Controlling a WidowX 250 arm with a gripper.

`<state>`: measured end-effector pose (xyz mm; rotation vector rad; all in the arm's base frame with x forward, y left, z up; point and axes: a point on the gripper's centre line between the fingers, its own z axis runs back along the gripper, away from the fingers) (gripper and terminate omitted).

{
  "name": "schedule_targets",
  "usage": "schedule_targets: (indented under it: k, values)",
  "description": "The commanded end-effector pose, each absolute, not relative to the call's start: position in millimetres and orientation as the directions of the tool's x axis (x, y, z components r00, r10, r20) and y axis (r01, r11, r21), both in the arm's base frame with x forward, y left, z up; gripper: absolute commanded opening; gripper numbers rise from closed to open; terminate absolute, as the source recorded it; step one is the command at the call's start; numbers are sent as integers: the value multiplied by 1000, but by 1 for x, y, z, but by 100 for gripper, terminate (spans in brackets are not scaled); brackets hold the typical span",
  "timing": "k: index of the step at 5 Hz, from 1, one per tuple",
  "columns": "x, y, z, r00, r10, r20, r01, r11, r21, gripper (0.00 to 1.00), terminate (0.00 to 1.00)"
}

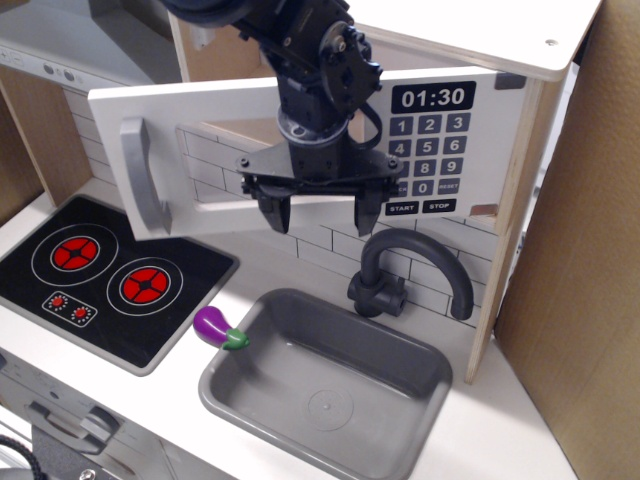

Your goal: Close microwave

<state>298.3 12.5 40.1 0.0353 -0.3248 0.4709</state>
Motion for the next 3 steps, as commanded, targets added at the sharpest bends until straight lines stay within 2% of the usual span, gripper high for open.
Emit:
schedule_targets:
  k: [1, 3]
  values:
    - [329, 23, 54, 807, 421, 414, -432, 899, -72, 100, 0]
    - [348, 34, 53, 804, 430, 410, -431, 897, -96, 100, 0]
